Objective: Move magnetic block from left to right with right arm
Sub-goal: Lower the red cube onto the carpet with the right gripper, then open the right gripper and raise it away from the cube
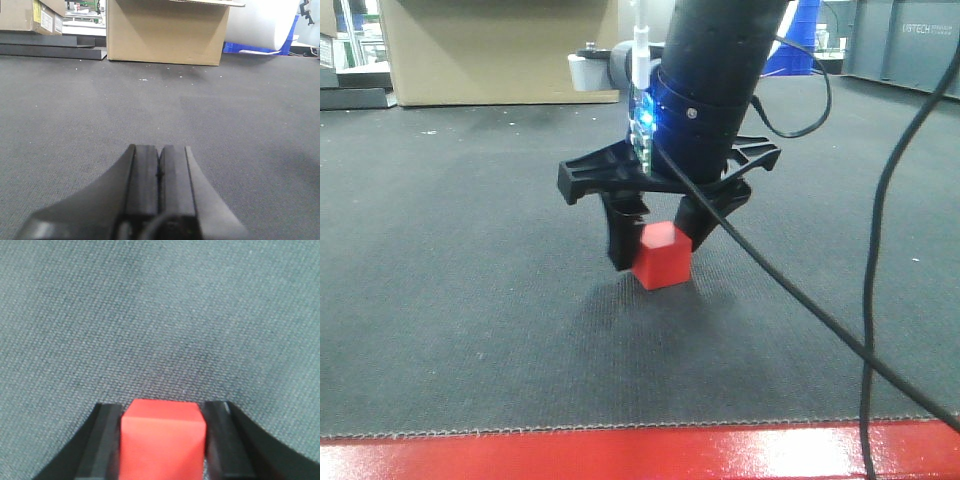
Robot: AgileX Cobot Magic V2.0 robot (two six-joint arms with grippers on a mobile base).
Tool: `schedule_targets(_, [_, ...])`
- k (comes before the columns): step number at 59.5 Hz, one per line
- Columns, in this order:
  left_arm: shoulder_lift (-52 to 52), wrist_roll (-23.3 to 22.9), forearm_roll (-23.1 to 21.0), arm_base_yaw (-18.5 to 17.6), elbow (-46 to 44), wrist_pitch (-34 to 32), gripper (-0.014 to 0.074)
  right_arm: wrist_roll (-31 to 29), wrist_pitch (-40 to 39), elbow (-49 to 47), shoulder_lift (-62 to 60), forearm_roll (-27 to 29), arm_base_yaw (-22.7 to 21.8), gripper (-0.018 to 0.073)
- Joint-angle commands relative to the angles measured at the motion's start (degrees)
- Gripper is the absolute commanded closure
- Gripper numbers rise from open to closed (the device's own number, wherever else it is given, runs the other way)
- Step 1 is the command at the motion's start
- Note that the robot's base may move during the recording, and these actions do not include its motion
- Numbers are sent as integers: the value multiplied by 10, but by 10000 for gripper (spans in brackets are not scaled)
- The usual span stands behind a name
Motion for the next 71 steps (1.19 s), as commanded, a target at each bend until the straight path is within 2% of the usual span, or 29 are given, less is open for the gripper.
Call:
schedule_targets(1, [-6, -4, 0, -4, 6, -52, 712, -6, -5, -30, -31, 0, -3, -92])
schedule_targets(12, [-6, -4, 0, -4, 6, -52, 713, -6, 42, -68, -49, 0, -3, -67])
schedule_targets(17, [-6, -4, 0, -4, 6, -52, 713, -6, 43, -66, -81, 0, -3, -27])
schedule_targets(24, [-6, -4, 0, -4, 6, -52, 713, -6, 39, -54, -132, 0, -3, 130])
schedule_targets(31, [-6, -4, 0, -4, 6, -52, 713, -6, 18, -19, -194, 0, -3, 336])
schedule_targets(39, [-6, -4, 0, -4, 6, -52, 713, -6, -24, 47, -273, 0, -3, 471])
schedule_targets(59, [-6, -4, 0, -4, 6, -52, 713, -6, -177, 308, -507, 0, -3, 490])
schedule_targets(71, [-6, -4, 0, -4, 6, -52, 713, -6, -221, 428, -655, 0, -3, 490])
